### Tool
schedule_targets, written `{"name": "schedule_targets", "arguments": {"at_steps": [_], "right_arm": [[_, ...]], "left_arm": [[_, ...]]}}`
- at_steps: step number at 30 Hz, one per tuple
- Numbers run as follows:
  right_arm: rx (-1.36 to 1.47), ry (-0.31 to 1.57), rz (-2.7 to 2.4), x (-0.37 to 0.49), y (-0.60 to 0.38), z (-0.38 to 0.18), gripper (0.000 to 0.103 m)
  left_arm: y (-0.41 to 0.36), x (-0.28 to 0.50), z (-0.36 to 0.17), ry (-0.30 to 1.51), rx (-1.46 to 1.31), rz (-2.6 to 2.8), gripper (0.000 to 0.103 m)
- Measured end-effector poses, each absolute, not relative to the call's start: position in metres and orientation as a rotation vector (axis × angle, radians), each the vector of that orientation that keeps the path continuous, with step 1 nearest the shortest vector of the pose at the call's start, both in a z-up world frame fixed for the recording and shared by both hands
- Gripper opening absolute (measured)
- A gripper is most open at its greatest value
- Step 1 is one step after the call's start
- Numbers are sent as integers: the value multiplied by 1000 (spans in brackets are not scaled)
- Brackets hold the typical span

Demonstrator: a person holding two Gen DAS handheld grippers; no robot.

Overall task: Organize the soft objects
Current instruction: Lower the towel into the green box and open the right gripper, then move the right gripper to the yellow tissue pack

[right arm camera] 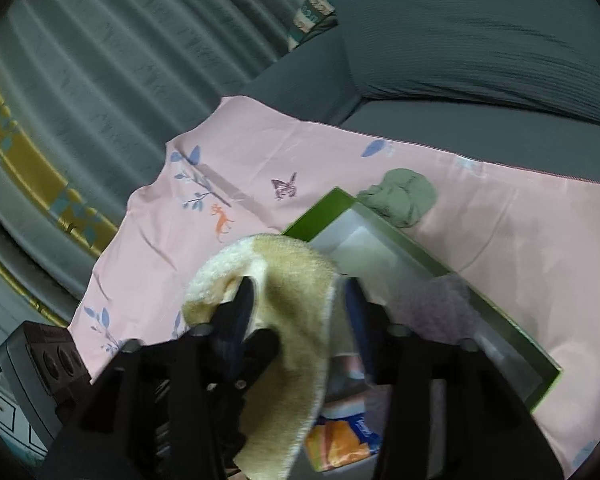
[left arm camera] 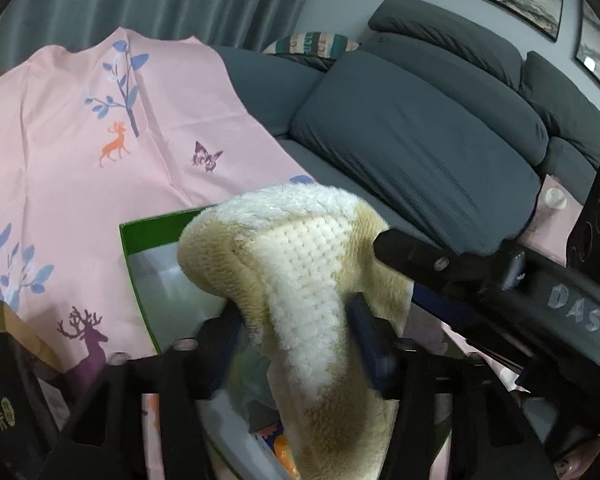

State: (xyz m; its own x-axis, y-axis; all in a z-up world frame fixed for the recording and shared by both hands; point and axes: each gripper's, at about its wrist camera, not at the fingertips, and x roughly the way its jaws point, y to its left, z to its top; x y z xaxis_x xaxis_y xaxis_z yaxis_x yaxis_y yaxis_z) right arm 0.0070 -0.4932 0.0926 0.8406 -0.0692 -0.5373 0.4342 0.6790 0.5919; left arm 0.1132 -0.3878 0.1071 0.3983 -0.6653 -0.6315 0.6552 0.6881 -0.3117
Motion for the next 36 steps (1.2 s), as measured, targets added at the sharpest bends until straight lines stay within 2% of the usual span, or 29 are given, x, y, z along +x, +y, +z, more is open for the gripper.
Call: {"name": "schedule_targets", "arguments": {"at_steps": [1,2,4,8,9,11,22,36], "right_arm": [[797,502,-311,4,-495,92,74],[808,494,-316,3,-498,91,79],[824,485,-316,-2,-498,93,82],[824,466,-317,-11,-498,100,98],[819,460,-319,-13,-497,102,100],[801,456,-328,-17,-494,107,100],[616,461,-359,-34,-458,132,102],[347,479,-334,-34,-379,151,102]], "left_arm": [[-388,112,107,814,-14,-842,75],[-388,111,108,815,-13,-847,77],[-386,106,112,811,-5,-847,81],[-373,100,120,812,-29,-859,91],[-370,99,122,816,-35,-864,92],[-359,96,128,824,-49,-858,95],[-280,65,162,779,-98,-797,97],[-100,23,165,716,-201,-483,97]]}}
